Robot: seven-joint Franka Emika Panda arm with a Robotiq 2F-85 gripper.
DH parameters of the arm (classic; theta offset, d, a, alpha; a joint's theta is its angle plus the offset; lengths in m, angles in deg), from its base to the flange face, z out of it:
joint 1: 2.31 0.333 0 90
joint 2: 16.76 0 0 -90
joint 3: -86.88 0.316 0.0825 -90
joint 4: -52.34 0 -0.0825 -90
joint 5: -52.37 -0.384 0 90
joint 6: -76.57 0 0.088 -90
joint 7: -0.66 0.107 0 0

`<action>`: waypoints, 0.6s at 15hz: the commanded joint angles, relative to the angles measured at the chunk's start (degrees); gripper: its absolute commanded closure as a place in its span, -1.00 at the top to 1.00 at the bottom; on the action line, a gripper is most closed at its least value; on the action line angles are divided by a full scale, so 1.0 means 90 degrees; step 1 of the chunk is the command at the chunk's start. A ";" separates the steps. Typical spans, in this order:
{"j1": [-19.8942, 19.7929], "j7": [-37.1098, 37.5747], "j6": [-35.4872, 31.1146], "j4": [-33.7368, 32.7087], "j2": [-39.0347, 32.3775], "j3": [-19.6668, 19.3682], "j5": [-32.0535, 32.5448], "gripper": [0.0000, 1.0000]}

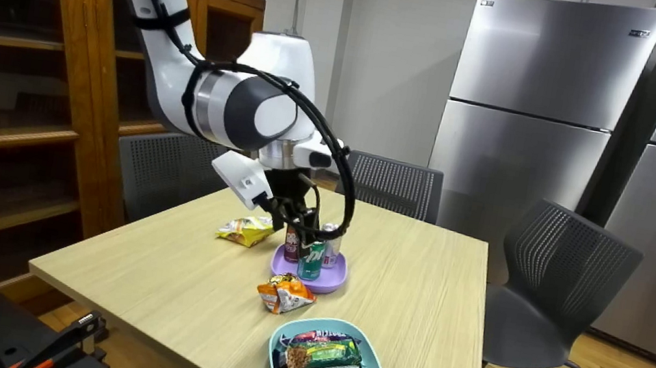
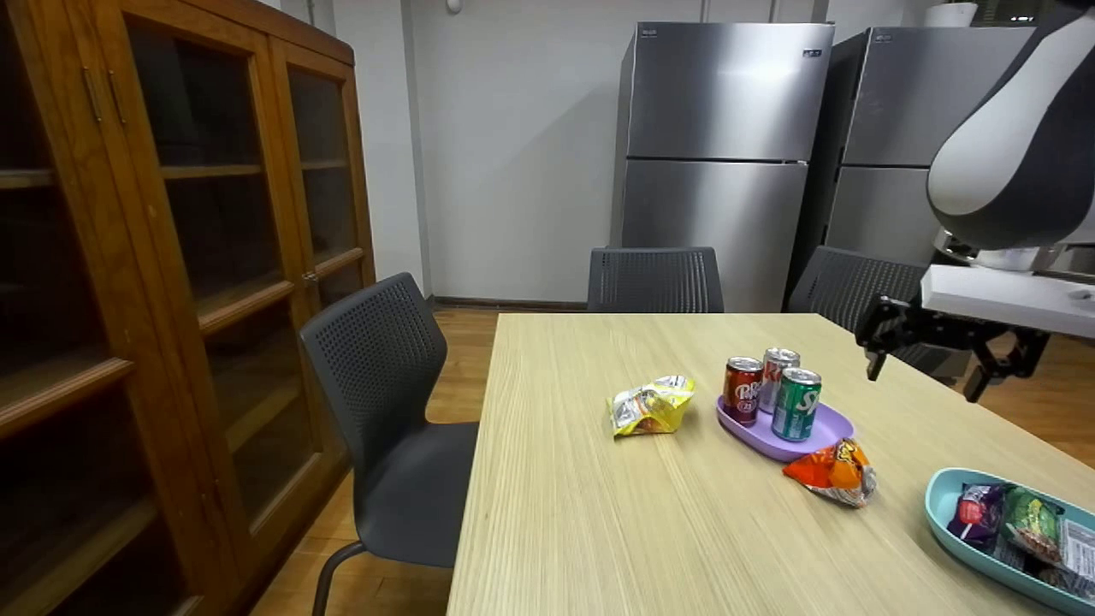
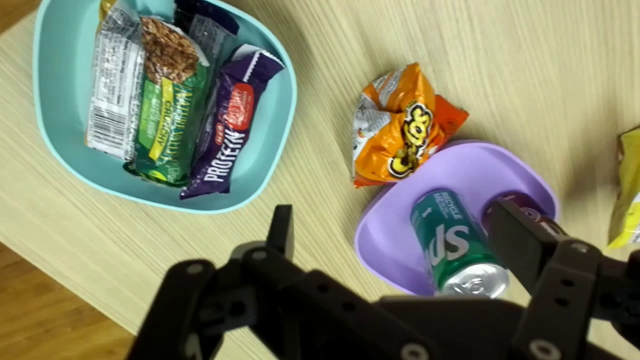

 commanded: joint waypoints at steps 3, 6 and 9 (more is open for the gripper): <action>0.0610 0.0564 0.0274 0.0110 0.0763 0.0115 0.0998 1.00; 0.0978 0.0486 0.0294 0.0083 0.0974 0.0428 0.1078 1.00; 0.1353 0.0321 0.0383 0.0021 0.1072 0.0767 0.1066 1.00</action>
